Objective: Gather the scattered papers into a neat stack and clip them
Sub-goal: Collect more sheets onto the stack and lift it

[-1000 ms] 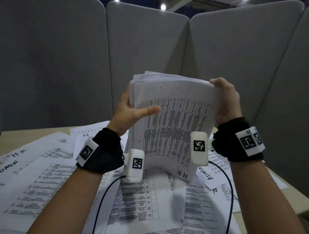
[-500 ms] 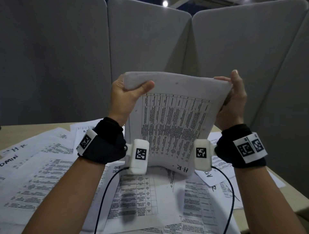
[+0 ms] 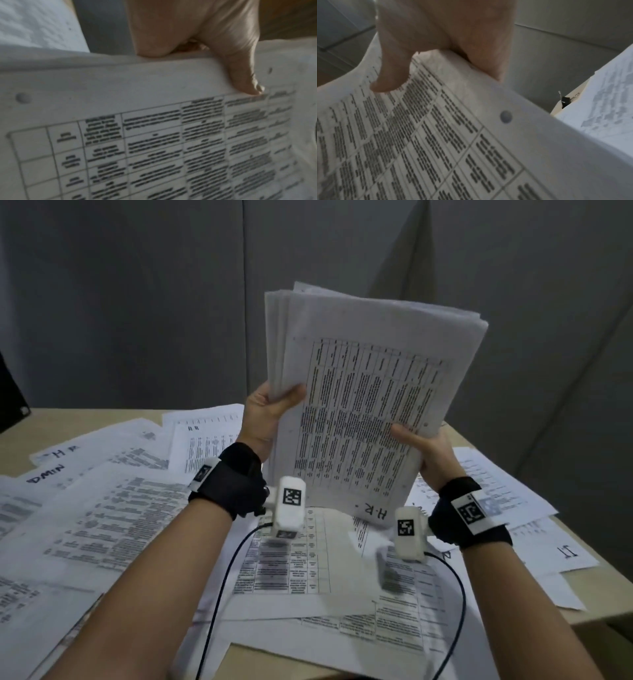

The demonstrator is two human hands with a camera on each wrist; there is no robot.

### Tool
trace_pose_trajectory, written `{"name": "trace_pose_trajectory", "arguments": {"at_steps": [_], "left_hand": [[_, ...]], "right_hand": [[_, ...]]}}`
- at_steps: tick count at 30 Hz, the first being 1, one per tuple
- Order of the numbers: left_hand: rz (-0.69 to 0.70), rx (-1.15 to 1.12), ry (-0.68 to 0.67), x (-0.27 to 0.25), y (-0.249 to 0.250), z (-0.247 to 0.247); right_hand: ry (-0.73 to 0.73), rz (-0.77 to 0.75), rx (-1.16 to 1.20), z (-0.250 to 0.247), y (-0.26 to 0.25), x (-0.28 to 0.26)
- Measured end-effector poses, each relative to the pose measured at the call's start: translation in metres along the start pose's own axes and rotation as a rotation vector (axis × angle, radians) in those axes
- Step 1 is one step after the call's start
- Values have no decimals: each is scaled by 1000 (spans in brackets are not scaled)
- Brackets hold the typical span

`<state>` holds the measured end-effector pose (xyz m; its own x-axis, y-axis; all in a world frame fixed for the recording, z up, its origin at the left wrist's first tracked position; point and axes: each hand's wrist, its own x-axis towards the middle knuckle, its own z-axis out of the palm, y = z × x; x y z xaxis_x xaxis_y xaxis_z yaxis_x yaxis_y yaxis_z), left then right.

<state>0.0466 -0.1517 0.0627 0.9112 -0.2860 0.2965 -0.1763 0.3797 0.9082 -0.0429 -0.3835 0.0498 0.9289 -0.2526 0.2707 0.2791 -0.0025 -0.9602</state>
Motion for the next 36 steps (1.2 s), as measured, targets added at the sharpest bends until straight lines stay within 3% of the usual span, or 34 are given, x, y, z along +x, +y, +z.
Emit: {"name": "trace_pose_trajectory", "arguments": {"at_steps": [6,11,14,17,19,20,21,24,26,28,30,32,36], "left_hand": [[-178,338,-77,-8,-22,-7],[-172,282,-30,-12,-9,-11],[-148,325,-30,-19,16,-35],[-194,505,-10,-36,44,-73],[-320,714,-11,-52,62,-109],[-386,893,9,-62,67,-131],[-475,1121,89,-91,85,-173],[-774,1625,141,-126,88,-229],[-946,1752,122,-137,80,-242],[-1107,1711,127,-150,76,-251],[-1257,1455,159,-164,79,-259],[-1259,1228,226,-176,78,-262],[-1142,1251,206,-177,59,-277]], "right_hand": [[-37,36,-53,13,18,-3],[132,-24,-12,33,12,4],[61,39,-107,47,-2,18],[-100,141,-182,73,-14,33],[-218,256,-217,95,-11,46],[-278,320,-238,108,-5,53],[-395,375,-273,152,3,56],[-545,484,-429,183,22,60],[-596,566,-566,181,36,56],[-650,585,-729,185,51,54],[-761,530,-937,204,64,59],[-829,484,-1060,226,70,59],[-892,440,-1089,265,70,46]]}}
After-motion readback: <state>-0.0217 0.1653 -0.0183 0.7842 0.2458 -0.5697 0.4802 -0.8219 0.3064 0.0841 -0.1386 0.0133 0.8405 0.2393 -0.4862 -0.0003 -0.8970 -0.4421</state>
